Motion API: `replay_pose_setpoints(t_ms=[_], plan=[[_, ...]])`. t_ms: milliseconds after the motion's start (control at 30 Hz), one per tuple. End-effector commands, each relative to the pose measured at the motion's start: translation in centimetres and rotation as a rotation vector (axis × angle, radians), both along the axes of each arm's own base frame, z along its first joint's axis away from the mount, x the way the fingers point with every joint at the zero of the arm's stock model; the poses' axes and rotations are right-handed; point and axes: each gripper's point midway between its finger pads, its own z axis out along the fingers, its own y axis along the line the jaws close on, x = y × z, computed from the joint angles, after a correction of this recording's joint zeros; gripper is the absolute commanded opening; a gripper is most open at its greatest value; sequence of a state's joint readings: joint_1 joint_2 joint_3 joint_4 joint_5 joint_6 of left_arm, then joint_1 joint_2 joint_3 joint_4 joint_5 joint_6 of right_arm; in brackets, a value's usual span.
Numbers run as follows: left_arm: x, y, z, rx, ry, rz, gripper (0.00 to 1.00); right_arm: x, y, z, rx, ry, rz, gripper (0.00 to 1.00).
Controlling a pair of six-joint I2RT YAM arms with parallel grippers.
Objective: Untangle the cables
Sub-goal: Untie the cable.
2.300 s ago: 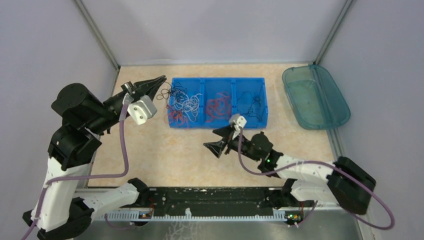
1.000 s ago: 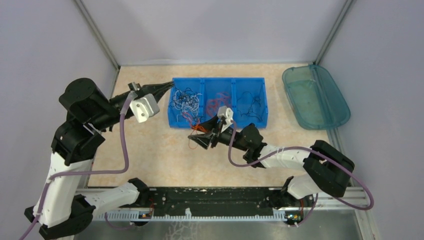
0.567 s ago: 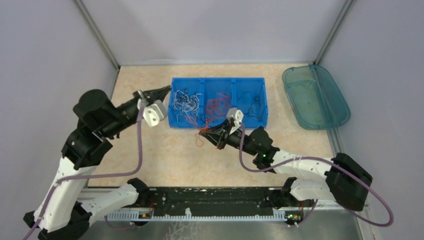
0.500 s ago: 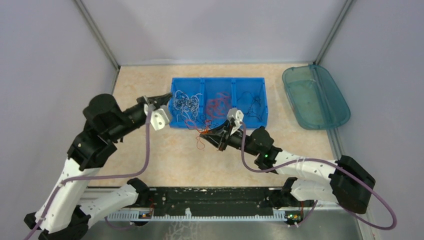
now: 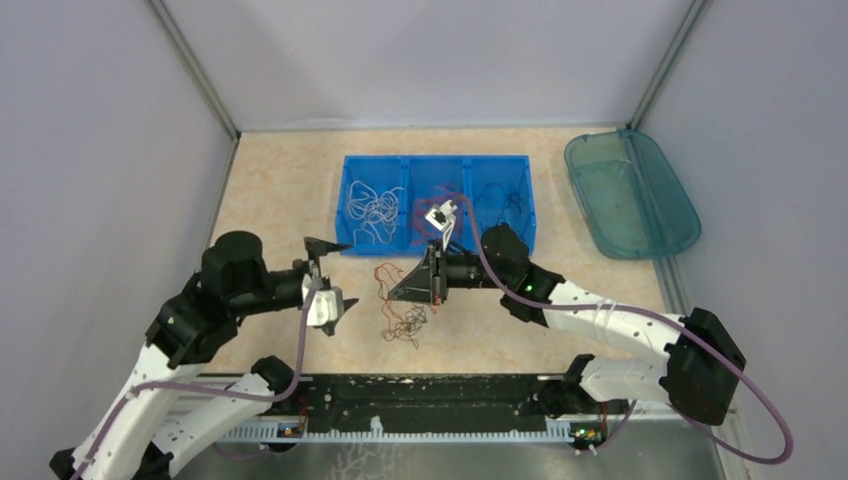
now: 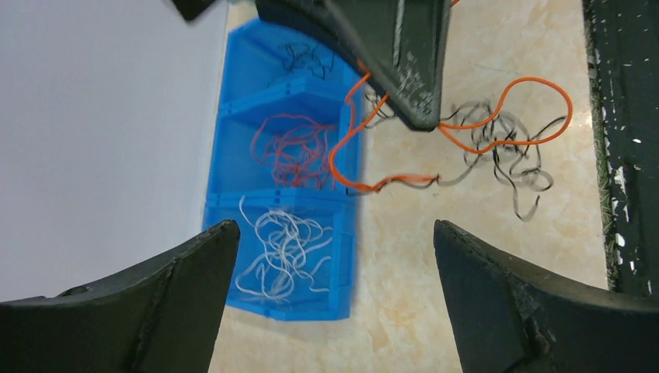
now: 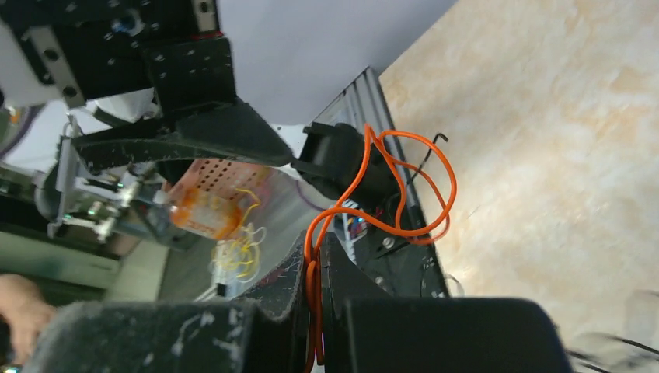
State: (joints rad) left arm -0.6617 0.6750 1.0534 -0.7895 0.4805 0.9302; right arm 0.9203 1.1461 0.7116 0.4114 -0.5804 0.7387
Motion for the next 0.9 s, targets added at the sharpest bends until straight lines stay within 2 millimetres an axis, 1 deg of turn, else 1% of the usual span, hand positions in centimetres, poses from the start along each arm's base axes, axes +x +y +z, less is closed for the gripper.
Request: replay_pose_setpoints(t_ms=[0,67,100,200,333,433,500,567,633,733,867], plan=[[-3.2,-0.8,1.2,-0.019,-0.140,-0.218,1.00,-0.6,0.7,1.5,-0.015,0.238,0.035,0.00],[-3.9,-1.0,1.2,-0.012,-0.233,-0.294,0.99,0.1,1.3,1.7,-0.011,0.316,0.020,0.00],[-4.2,-1.1,1.0,-0.004,-0.279,-0.328,0.99,0.3,1.6,1.9,0.002,0.382,0.020,0.00],[-4.8,-1.3,-0.7,0.036,-0.403,-0.422,0.96,0.8,2.3,2.6,0.073,0.501,0.032,0.00],[-5.5,-1.5,-2.2,0.071,-0.560,-0.522,0.92,1.4,2.9,3.0,0.111,0.584,0.028,0.00],[-5.7,-1.7,-2.8,0.081,-0.627,-0.567,0.86,1.8,3.1,3.7,0.149,0.627,0.020,0.00],[-5.8,-2.2,-2.3,0.049,-0.719,-0.580,0.83,2.0,3.3,4.2,0.167,0.647,0.019,0.00],[-6.3,-2.5,-2.0,0.006,-0.805,-0.604,0.78,2.2,3.4,4.4,0.173,0.657,0.017,0.00],[-6.7,-2.8,-2.1,-0.013,-0.880,-0.635,0.73,2.2,3.5,4.5,0.175,0.666,0.020,0.00],[-6.4,-3.1,-2.5,0.006,-0.931,-0.652,0.69,2.1,3.5,4.7,0.182,0.671,0.031,0.00],[-6.2,-3.7,-2.0,-0.016,-0.999,-0.666,0.63,2.0,3.6,4.2,0.167,0.677,0.024,0.00]])
